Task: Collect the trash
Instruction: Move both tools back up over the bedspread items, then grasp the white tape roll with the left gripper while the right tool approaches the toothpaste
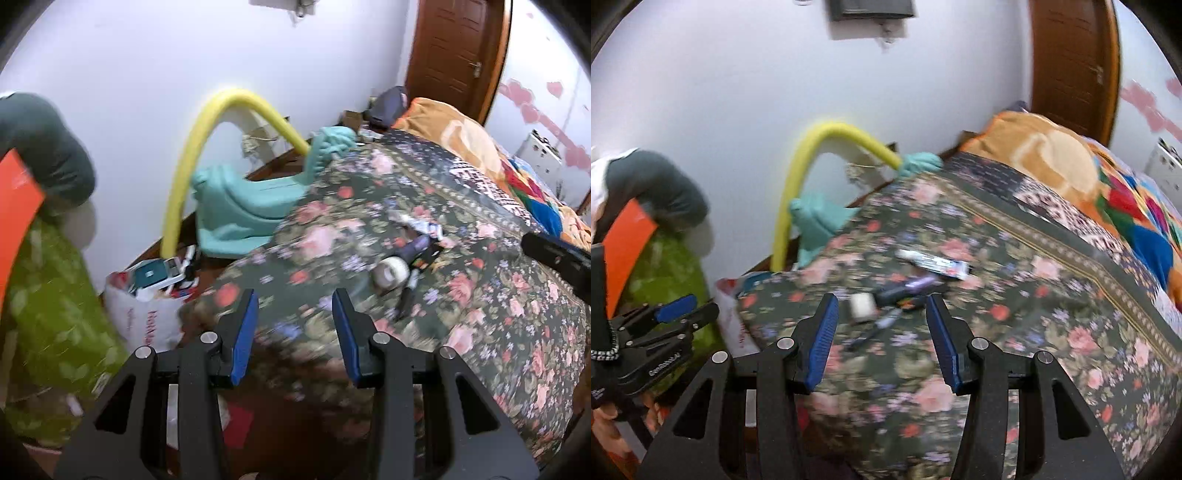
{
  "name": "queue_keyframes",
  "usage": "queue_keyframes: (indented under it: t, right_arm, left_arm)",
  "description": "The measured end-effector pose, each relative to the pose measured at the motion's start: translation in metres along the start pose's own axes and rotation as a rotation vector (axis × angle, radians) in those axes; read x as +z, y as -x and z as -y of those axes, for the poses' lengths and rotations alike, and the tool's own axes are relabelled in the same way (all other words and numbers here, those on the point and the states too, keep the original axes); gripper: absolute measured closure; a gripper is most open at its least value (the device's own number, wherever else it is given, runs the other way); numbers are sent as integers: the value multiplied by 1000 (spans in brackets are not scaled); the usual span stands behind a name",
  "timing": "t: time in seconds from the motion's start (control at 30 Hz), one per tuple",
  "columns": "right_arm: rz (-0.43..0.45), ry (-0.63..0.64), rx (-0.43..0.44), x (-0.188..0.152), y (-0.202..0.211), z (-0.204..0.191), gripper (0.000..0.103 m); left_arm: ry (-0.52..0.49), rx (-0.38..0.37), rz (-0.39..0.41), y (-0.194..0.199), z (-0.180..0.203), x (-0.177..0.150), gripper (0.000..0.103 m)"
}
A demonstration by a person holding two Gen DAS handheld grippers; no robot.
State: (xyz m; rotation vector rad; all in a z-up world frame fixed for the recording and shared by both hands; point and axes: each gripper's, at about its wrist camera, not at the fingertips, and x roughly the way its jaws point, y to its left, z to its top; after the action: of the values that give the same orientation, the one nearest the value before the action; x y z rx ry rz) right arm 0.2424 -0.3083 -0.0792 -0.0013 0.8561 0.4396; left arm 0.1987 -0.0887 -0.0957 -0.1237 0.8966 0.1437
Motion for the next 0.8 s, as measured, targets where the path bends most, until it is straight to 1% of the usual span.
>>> queue_keyframes:
  t: [0.07, 0.2, 0.4, 0.53, 0.67, 0.8]
  right_arm:
    - [-12, -33, -4, 0, -6, 15, 57]
    - [-42, -92, -6, 0, -26, 39, 57]
    - [-82, -140, -3, 4, -63, 58, 57]
    - [-142, -183, 51, 4, -96, 66, 57]
    - [-209, -214, 104, 3, -129, 67, 57]
    - [-251, -222, 133, 1, -154, 61, 57]
  left_arm:
    - [-9, -23, -1, -10, 12, 6, 62]
    - [-36, -94, -22, -37, 37, 14, 62]
    - [-68, -147, -55, -73, 62, 19, 62]
    - [-75, -165, -64, -95, 72, 22, 62]
    - [-83, -214, -85, -110, 75, 23, 62]
    - [-120, -233, -117, -124, 80, 22, 62]
